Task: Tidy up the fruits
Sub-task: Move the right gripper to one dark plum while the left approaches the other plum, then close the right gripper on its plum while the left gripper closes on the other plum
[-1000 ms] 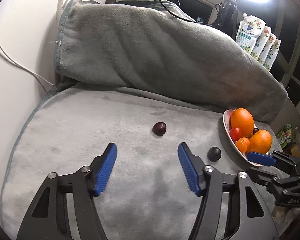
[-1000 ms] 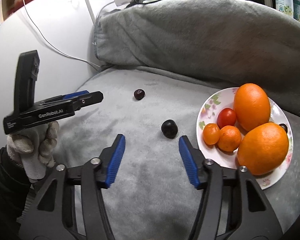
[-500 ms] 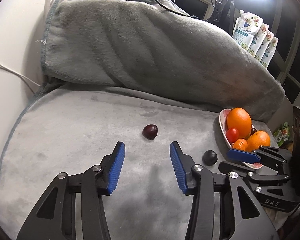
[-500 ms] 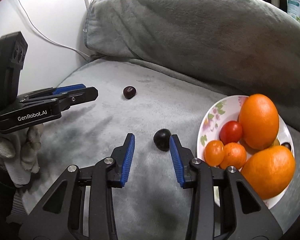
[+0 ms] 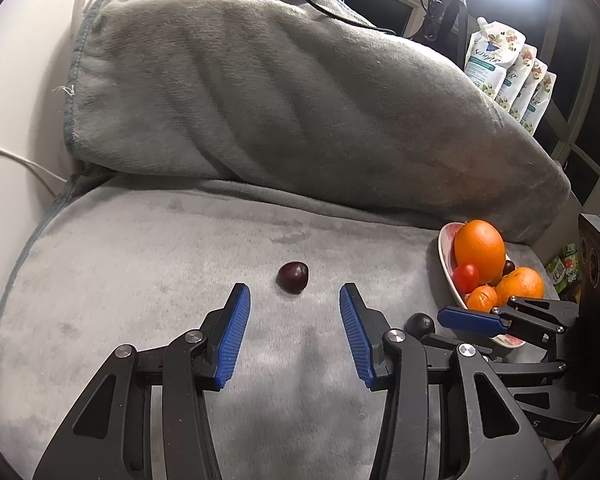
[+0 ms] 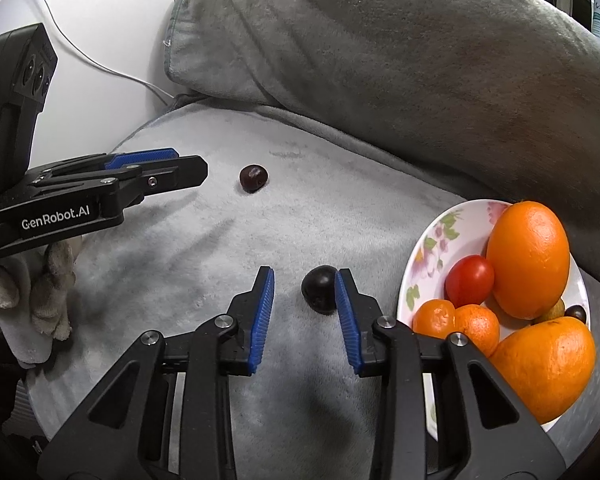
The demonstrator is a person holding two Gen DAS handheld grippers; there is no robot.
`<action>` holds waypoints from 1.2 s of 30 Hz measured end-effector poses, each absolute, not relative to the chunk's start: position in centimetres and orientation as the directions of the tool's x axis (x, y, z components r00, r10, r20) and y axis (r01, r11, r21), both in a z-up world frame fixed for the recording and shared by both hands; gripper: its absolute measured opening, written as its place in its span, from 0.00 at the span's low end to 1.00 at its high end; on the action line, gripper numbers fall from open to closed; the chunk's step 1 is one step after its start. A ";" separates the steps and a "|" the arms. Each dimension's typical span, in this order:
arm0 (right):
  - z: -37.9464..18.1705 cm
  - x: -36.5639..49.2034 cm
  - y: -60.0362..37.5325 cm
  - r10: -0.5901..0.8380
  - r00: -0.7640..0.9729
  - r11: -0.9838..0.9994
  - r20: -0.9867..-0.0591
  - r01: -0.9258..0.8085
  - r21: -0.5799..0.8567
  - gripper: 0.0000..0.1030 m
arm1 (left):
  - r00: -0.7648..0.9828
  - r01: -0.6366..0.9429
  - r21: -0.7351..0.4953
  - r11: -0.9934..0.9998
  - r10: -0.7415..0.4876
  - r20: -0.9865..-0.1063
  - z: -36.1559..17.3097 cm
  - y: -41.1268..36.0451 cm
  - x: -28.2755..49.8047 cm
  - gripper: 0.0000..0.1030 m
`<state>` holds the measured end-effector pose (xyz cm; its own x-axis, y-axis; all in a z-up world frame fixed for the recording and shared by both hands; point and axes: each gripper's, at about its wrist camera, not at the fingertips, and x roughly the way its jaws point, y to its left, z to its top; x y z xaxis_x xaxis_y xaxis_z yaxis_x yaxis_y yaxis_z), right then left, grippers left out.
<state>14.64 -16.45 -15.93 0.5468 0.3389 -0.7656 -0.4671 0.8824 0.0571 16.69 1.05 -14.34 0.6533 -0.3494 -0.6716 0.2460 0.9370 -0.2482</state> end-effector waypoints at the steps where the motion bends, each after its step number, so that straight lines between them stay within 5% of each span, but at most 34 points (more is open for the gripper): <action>1: -15.9 14.6 -16.5 0.338 0.545 0.882 -0.767 -0.468 0.056 0.32 | 0.653 0.245 -0.249 0.937 -0.349 -0.672 -14.4 1.1 16.7 0.44; 36: -16.5 15.7 -15.3 0.254 0.534 0.867 -0.807 -0.495 -0.055 0.28 | 0.596 0.262 -0.186 0.947 -0.310 -0.741 -17.0 -1.5 21.1 0.44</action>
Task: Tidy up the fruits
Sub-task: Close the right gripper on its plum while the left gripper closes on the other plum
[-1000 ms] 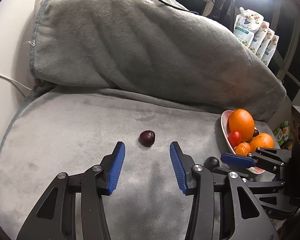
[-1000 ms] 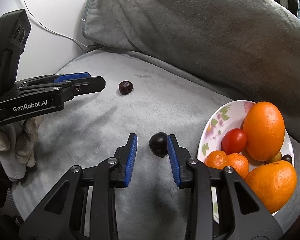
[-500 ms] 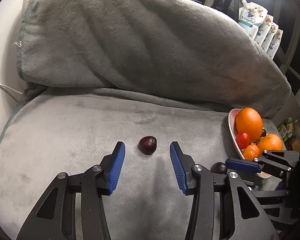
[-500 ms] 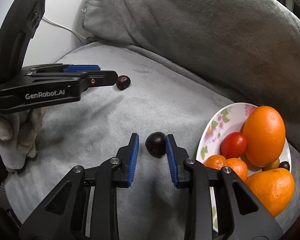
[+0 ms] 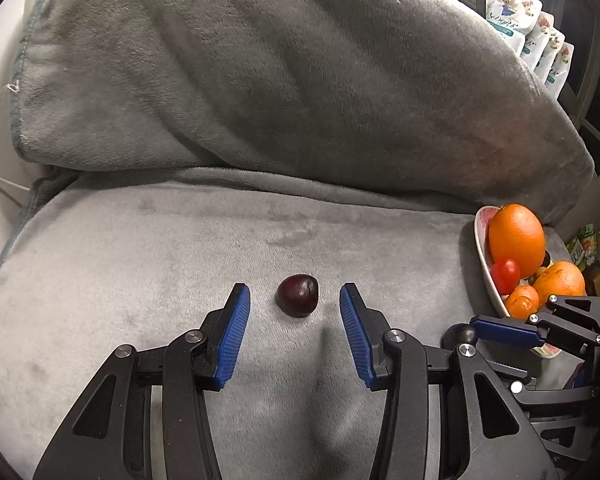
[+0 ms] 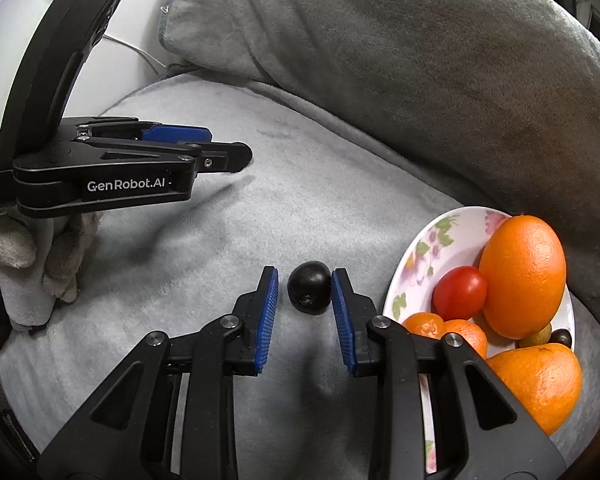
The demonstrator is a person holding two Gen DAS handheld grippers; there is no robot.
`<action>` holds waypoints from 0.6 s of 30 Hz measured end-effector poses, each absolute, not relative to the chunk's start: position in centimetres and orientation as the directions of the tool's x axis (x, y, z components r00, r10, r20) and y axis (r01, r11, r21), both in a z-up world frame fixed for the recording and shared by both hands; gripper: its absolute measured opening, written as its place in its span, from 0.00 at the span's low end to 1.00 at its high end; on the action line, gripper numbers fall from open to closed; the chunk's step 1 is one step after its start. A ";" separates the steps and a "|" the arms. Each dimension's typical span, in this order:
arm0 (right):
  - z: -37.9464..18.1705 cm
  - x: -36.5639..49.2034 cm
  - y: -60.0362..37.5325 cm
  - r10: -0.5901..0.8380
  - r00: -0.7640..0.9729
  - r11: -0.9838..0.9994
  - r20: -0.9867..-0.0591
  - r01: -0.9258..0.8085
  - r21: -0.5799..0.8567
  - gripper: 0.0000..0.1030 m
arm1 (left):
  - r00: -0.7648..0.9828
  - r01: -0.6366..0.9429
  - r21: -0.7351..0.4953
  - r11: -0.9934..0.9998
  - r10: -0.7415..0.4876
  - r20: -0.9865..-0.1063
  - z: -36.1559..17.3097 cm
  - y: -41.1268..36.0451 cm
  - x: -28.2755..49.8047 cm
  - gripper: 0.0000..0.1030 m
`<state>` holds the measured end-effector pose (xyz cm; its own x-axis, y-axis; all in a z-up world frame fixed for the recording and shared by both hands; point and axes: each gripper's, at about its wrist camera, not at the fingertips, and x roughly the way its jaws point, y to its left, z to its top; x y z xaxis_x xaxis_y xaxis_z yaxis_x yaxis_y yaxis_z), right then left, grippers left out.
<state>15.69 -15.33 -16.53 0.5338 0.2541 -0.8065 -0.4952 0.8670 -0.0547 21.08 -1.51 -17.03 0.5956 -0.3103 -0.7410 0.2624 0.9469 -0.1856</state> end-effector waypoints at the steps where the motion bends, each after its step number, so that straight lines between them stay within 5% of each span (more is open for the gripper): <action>1: -16.5 15.7 -15.3 0.251 0.534 0.866 -0.808 -0.496 -0.059 0.28 | 0.595 0.263 -0.182 0.947 -0.308 -0.743 -17.1 -1.6 21.2 0.44; 7: -16.8 15.9 -14.8 0.230 0.531 0.863 -0.815 -0.499 -0.081 0.26 | 0.585 0.270 -0.167 0.948 -0.299 -0.754 -17.4 -2.8 21.9 0.44; 18: -17.1 16.0 -14.7 0.225 0.529 0.859 -0.819 -0.504 -0.090 0.24 | 0.568 0.268 -0.161 0.950 -0.291 -0.770 -18.2 -3.5 23.0 0.20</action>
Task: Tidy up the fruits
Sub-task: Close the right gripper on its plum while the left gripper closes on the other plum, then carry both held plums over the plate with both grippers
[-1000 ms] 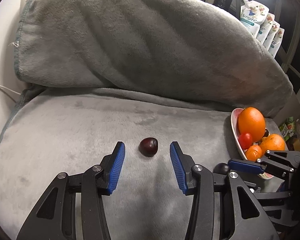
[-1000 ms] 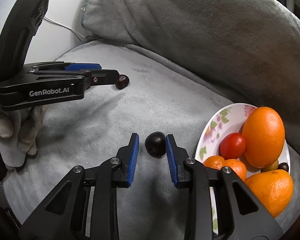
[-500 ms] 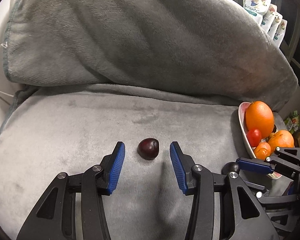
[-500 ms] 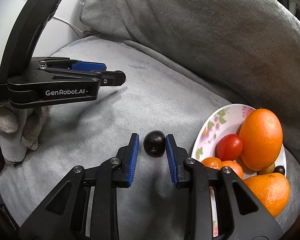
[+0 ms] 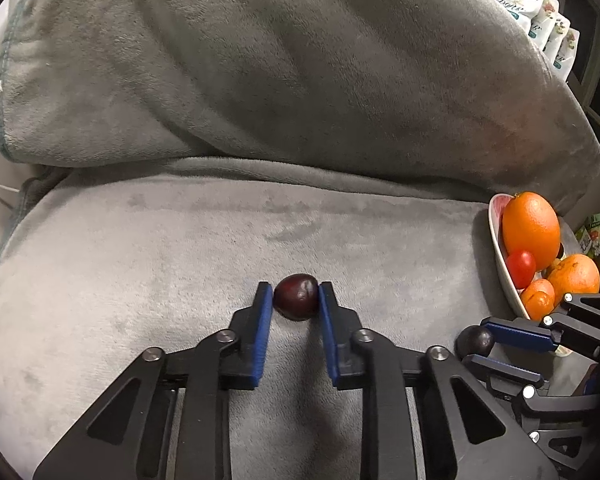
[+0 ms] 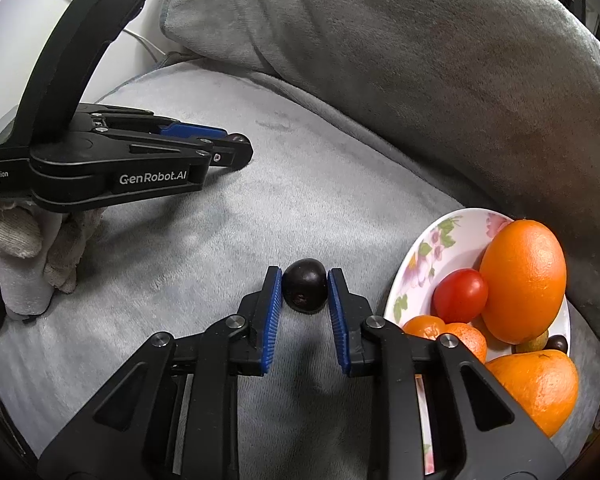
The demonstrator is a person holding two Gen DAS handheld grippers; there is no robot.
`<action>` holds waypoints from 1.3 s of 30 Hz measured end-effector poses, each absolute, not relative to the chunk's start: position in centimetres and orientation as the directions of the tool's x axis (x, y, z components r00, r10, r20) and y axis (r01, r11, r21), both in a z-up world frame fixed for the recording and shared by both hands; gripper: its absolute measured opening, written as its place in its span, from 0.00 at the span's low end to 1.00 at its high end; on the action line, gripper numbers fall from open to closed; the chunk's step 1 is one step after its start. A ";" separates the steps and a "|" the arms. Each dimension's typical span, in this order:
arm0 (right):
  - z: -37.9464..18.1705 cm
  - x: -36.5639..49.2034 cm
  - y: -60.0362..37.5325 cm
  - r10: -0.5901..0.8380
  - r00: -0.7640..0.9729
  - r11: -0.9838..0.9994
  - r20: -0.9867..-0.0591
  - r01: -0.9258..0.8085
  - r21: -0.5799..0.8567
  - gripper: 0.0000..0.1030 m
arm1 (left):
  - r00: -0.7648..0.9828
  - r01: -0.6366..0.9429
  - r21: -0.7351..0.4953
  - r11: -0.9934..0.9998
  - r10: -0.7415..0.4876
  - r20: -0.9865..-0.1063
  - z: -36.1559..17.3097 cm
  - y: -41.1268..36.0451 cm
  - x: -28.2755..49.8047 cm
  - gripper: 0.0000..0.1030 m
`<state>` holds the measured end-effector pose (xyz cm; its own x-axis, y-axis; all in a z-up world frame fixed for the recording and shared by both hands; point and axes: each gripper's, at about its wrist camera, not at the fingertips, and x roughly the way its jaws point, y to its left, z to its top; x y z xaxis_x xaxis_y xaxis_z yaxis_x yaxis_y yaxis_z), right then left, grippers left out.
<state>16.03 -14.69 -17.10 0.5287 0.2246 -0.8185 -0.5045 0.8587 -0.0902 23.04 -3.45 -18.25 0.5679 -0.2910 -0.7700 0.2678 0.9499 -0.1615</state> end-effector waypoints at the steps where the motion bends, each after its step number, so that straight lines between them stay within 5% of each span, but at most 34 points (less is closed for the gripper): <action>1: -17.1 16.0 -14.6 0.225 0.530 0.859 -0.818 -0.504 -0.091 0.23 | 0.568 0.267 -0.163 0.950 -0.292 -0.769 -18.3 -3.4 23.1 0.20; 39: -11.0 11.2 -21.4 0.302 0.650 0.899 -0.697 -0.438 -0.018 0.23 | 0.643 0.389 -0.164 0.906 -0.395 -0.656 -11.8 -7.2 15.2 0.20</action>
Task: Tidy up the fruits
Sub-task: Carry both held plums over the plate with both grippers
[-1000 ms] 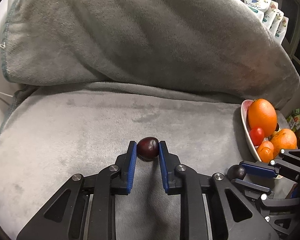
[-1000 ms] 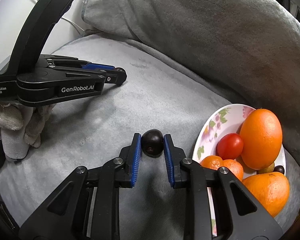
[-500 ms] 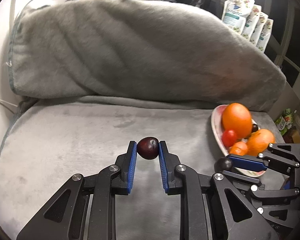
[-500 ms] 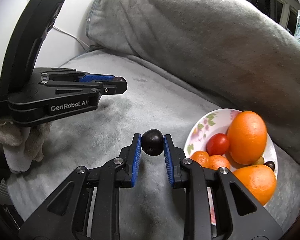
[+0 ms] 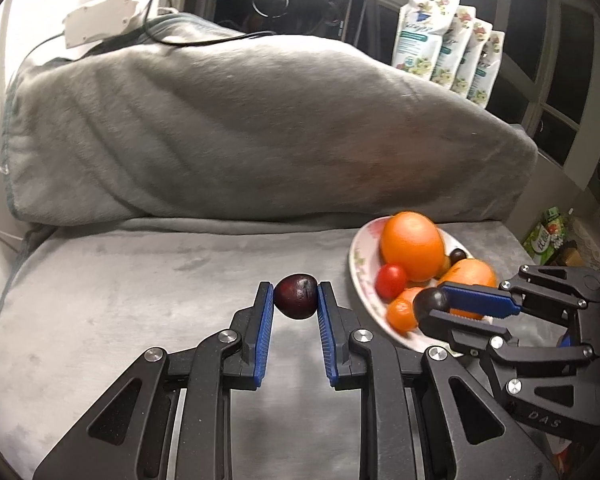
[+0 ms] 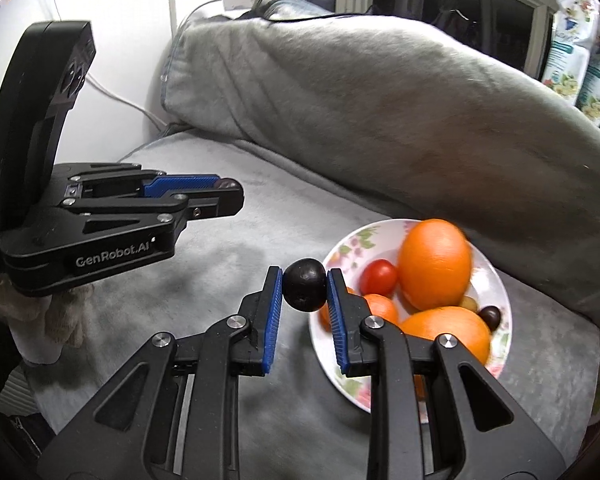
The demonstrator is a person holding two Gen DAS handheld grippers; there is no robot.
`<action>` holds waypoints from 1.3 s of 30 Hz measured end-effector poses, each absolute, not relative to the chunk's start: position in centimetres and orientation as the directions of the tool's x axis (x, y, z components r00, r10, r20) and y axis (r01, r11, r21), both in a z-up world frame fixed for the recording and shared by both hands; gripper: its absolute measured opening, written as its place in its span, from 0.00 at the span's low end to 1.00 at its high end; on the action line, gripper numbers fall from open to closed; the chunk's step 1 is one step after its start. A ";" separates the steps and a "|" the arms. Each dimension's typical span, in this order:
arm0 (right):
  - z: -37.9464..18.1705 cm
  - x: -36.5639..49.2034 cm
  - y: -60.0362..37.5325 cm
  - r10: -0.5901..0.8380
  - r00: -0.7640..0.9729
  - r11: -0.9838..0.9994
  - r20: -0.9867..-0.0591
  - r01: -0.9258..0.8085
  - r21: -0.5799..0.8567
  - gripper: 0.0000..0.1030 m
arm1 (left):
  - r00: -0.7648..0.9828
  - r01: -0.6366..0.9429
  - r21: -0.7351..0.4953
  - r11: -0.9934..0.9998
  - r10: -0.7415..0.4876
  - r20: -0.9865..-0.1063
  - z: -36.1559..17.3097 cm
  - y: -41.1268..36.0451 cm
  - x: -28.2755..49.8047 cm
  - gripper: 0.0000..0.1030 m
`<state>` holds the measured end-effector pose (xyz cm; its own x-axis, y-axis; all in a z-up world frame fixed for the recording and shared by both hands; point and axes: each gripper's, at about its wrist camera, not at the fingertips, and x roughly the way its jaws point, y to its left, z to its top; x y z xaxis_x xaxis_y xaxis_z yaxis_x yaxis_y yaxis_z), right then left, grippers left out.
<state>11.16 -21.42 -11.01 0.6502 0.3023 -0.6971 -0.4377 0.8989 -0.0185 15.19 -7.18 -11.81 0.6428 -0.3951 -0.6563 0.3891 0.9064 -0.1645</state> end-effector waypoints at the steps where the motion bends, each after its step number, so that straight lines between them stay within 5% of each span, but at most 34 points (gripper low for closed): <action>1: -10.9 11.0 -21.8 0.301 0.653 0.901 -0.695 -0.433 -0.017 0.23 | 0.642 0.395 -0.166 0.904 -0.400 -0.654 -11.7 -7.5 15.1 0.20; 39: -10.2 14.2 -32.4 0.255 0.703 0.961 -0.663 -0.257 0.097 0.23 | 0.584 0.503 -0.163 0.849 -0.473 -0.660 -11.7 -15.2 15.4 0.20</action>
